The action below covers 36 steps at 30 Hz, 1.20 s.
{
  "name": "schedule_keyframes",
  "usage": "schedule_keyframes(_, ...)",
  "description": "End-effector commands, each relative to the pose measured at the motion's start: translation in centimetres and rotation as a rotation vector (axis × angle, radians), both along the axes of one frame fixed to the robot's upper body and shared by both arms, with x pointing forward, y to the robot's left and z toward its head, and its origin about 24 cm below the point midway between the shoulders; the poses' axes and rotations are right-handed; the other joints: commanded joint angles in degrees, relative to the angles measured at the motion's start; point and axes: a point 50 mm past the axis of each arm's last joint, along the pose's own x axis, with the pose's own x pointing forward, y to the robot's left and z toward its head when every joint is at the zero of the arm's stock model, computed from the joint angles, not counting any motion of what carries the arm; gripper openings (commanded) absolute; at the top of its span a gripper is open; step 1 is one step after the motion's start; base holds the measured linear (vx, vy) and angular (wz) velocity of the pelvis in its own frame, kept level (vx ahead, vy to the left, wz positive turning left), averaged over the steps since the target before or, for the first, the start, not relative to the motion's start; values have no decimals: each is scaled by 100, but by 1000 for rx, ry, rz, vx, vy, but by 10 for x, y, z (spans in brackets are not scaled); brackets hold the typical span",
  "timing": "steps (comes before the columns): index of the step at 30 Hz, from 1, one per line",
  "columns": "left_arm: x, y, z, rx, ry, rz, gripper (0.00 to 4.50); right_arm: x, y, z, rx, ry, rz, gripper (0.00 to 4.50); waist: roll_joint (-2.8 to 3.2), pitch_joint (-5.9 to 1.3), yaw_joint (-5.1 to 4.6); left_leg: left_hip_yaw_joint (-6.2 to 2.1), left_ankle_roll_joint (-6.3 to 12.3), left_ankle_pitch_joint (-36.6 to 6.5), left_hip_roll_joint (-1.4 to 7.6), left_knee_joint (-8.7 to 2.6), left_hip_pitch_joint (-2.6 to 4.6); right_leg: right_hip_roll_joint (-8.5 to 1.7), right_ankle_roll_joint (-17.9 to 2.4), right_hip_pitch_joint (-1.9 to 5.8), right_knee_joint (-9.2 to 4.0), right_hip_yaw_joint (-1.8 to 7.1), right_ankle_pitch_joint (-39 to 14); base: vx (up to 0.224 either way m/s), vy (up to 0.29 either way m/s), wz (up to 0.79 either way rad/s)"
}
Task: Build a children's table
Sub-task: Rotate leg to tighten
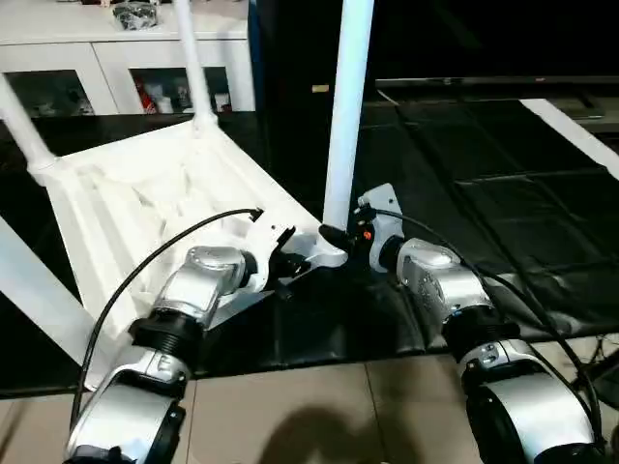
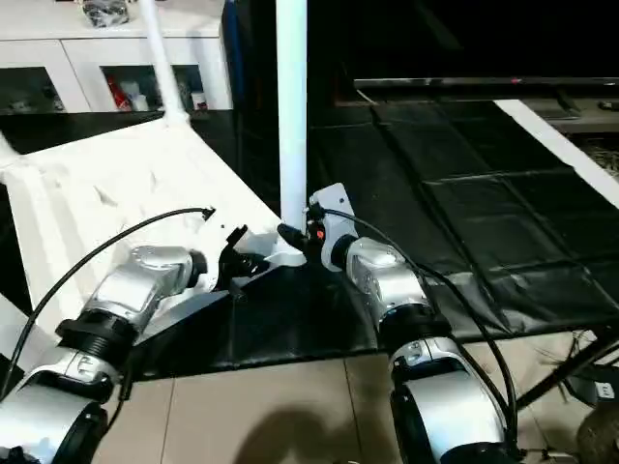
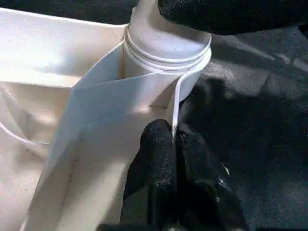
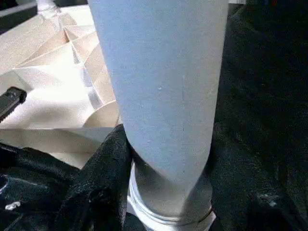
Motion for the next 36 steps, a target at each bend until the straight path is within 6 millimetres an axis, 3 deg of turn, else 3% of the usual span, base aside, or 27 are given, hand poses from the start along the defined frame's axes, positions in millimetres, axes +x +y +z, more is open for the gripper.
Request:
schedule_keyframes(1,5,-28,23,-98,-89,-53,0,-23,45,-23,39,120,186,265,-22,-382,77,-45,334,-1097,155,-393,-41,-454,-625,354,-463,373,-2146,0,0,0)
schedule_keyframes(7,2,-19,21,-83,-98,-77,0,-24,32,-25,37,98,199,320,-9,-390,109,-33,391,-945,180,-399,-49,-447,-708,354,-435,384,-1969,0,0,0)
schedule_keyframes(14,-10,5,14,-34,-93,-215,0,-34,-10,-19,71,12,392,391,-16,-409,211,-5,561,-840,218,-395,-47,-430,-832,355,-371,414,-1598,0,0,0)
schedule_keyframes(21,-29,19,9,-26,-70,-382,0,-36,-37,-9,40,-46,487,448,-20,-405,289,11,476,-923,244,-404,-39,-452,-756,344,-383,417,-1904,0,0,0)
schedule_keyframes(22,-33,22,8,-19,-63,-417,0,-36,-41,-7,28,-59,515,448,-78,-403,298,20,506,-881,259,-405,-35,-439,-782,327,-372,423,-1811,0,0,0)
schedule_keyframes(24,-36,25,7,-2,-53,-447,0,-38,-44,-3,20,-74,560,448,-40,-416,344,35,539,-778,256,-386,-17,-437,-865,303,-334,444,-1650,0,0,0)
schedule_keyframes(25,-38,27,6,9,-48,-468,0,-39,-45,-2,26,-77,596,448,-41,-412,357,33,551,-714,253,-390,-30,-424,-904,307,-315,443,-1559,0,0,0)
schedule_keyframes(26,-40,29,5,25,-41,-498,0,-41,-45,0,37,-70,641,448,-82,-413,379,41,577,-751,259,-388,-12,-430,-926,300,-300,451,-1531,0,0,0)
schedule_keyframes(28,-45,34,3,53,-27,-548,0,-44,-46,4,55,-54,717,448,-71,-402,376,33,599,-776,270,-397,-27,-430,-933,299,-297,458,-1555,0,0,0)
schedule_keyframes(29,-46,35,2,61,-23,-563,0,-45,-47,5,56,-50,740,448,-87,-405,391,37,578,-782,280,-398,-7,-429,-935,289,-295,467,-1565,0,0,0)
schedule_keyframes(30,-49,36,2,71,-19,-584,0,-45,-47,5,55,-41,770,448,-169,-402,387,54,582,-760,278,-398,3,-422,-939,277,-302,476,-1559,0,0,0)
schedule_keyframes(32,-50,36,2,75,-16,-599,0,-46,-47,5,54,-37,787,448,-140,-387,414,50,485,-794,288,-412,13,-439,-969,267,-285,498,-1649,0,0,0)
schedule_keyframes(34,-55,37,2,91,-6,-651,0,-45,-47,7,46,-15,831,431,-189,-394,418,44,436,-779,297,-418,14,-448,-1006,271,-257,503,-1613,0,0,0)
schedule_keyframes(36,-58,38,3,104,1,-693,0,-43,-46,7,29,4,851,421,-197,-377,420,54,401,-816,291,-419,19,-446,-1012,256,-271,516,-1648,0,0,0)
